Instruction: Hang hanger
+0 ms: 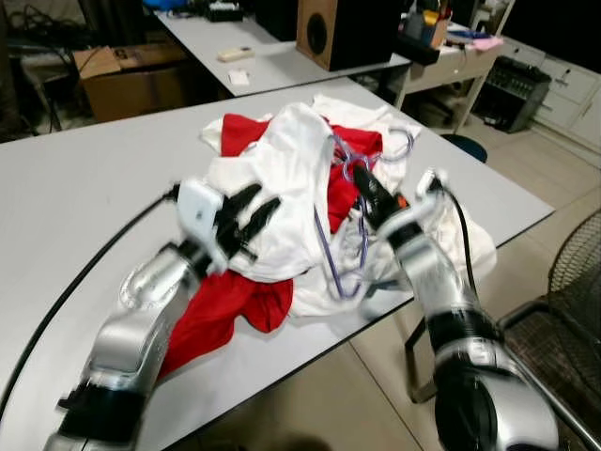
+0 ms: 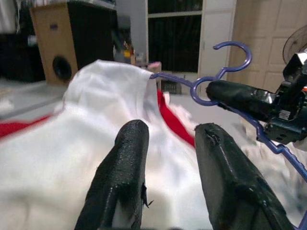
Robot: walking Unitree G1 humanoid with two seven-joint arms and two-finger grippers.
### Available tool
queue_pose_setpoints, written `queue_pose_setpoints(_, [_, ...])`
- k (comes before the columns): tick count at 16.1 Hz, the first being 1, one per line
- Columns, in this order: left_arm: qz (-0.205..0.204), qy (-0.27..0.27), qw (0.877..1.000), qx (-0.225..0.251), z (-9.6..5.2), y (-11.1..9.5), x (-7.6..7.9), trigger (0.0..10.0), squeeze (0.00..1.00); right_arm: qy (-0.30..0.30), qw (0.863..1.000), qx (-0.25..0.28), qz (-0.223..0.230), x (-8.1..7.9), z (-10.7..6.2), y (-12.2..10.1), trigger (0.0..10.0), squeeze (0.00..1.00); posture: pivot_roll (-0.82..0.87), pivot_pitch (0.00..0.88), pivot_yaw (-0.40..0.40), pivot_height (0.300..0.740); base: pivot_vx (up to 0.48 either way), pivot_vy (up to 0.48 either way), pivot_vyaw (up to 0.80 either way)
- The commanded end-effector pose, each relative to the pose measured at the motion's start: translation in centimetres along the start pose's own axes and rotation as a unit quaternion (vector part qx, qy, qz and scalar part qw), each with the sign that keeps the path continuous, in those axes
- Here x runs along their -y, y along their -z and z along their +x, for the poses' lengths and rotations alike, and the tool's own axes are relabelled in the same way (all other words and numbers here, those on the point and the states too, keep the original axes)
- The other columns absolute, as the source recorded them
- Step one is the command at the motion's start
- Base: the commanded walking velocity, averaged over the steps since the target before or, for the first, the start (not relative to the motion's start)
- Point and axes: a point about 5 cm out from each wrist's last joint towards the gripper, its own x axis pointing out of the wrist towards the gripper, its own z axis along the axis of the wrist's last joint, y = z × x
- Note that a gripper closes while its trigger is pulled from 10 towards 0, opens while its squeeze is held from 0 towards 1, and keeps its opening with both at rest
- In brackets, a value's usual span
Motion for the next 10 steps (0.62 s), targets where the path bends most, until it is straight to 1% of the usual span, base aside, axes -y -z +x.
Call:
queue_pose_setpoints(1, [-0.008,0.038,0.999,-0.001,0.1,-0.2,1.1,10.0,0.0,-0.032,0.999,0.018,-0.008,-0.8,0.2,-1.3,10.0,0.0,0.08,0.0,-0.04,0.74,0.0,0.0,0.0])
queue_pose_setpoints(2, [0.002,0.053,0.998,-0.022,0.2,0.3,1.7,10.0,0.0,-0.039,0.999,0.03,0.007,-0.8,-0.1,-1.6,10.0,0.0,0.08,0.0,-0.033,0.74,0.0,0.0,0.0])
queue_pose_setpoints(3, [-0.011,0.044,0.998,-0.041,0.6,1.1,1.9,10.0,0.0,-0.038,0.998,0.037,0.015,-0.7,-0.4,-1.6,10.0,0.0,0.07,0.0,-0.024,0.74,0.0,0.0,0.0])
queue_pose_setpoints(4, [-0.006,0.043,0.998,-0.054,1.3,1.6,2.1,10.0,1.0,-0.031,0.999,0.036,0.015,-0.6,-0.4,-1.6,10.0,0.0,0.06,0.0,-0.013,0.74,0.0,0.0,0.0])
queue_pose_setpoints(7, [0.0,0.064,0.994,-0.085,1.7,2.6,2.9,10.0,1.0,-0.032,0.999,0.036,0.012,-1.1,-0.7,-1.2,10.0,0.0,0.04,0.0,0.007,0.74,0.0,0.0,0.0])
queue_pose_setpoints(8, [0.035,0.075,0.988,-0.133,1.6,3.6,3.3,10.0,0.8,-0.034,0.998,0.041,0.014,-1.5,-0.7,-1.8,10.0,0.0,0.03,0.0,0.009,0.74,0.0,0.0,0.0])
queue_pose_setpoints(9, [0.039,0.073,0.986,-0.141,1.5,3.8,3.4,10.0,0.0,-0.035,0.998,0.042,0.014,-1.6,-0.8,-1.9,10.0,0.0,0.03,0.0,0.008,0.74,0.0,0.0,0.0])
queue_pose_setpoints(10, [0.028,0.062,0.986,-0.153,1.2,4.2,3.4,10.0,0.0,-0.035,0.998,0.044,0.014,-1.7,-0.8,-2.0,10.0,0.0,0.03,0.0,0.006,0.74,0.0,0.0,0.0])
